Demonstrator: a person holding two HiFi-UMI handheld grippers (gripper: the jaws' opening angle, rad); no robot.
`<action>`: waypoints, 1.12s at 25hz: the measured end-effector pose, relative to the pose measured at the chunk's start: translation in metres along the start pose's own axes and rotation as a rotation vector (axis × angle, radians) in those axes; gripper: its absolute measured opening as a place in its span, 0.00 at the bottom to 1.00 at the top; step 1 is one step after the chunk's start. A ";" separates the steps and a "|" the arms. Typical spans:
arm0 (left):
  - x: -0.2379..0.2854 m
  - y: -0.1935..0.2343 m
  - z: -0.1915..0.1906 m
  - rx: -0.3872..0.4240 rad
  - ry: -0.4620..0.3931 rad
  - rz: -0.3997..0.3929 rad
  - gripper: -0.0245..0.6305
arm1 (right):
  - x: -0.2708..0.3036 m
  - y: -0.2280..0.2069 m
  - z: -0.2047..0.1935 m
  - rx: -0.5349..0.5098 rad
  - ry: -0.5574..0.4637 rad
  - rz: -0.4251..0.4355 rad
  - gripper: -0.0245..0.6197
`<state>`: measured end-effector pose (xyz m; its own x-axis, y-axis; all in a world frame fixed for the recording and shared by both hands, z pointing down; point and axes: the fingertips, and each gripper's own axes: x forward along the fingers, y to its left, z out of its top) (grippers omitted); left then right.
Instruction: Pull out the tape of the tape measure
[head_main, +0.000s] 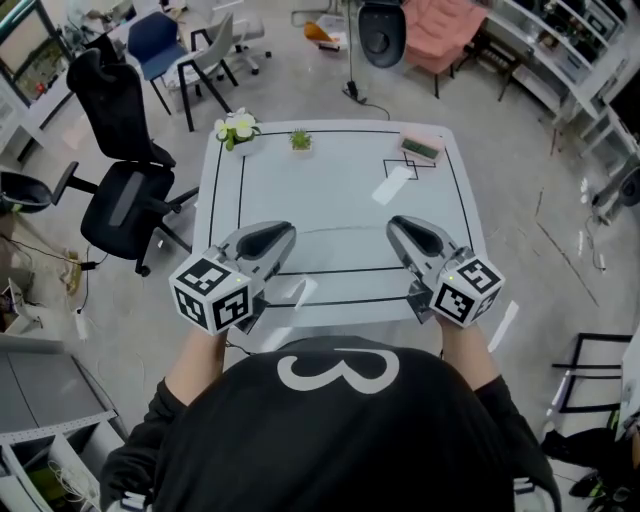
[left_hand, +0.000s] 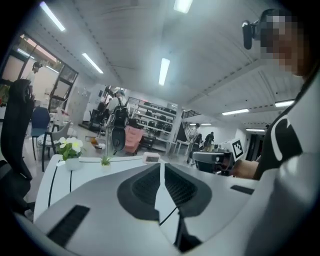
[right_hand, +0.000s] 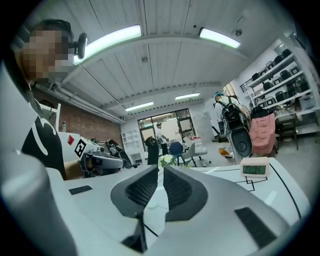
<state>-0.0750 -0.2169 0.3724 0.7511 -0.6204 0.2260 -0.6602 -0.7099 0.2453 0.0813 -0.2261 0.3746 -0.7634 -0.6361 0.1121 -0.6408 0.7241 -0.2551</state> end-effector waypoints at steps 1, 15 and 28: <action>-0.002 -0.009 0.009 0.008 -0.028 -0.016 0.06 | -0.002 0.005 0.005 0.000 -0.021 0.010 0.09; -0.027 -0.054 0.053 0.090 -0.135 -0.047 0.04 | -0.014 0.058 0.048 -0.026 -0.137 0.149 0.05; -0.030 -0.053 0.049 0.096 -0.117 -0.020 0.04 | -0.019 0.061 0.055 -0.066 -0.137 0.132 0.05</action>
<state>-0.0622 -0.1765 0.3067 0.7637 -0.6362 0.1096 -0.6453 -0.7478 0.1562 0.0611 -0.1850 0.3042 -0.8260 -0.5614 -0.0507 -0.5432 0.8167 -0.1948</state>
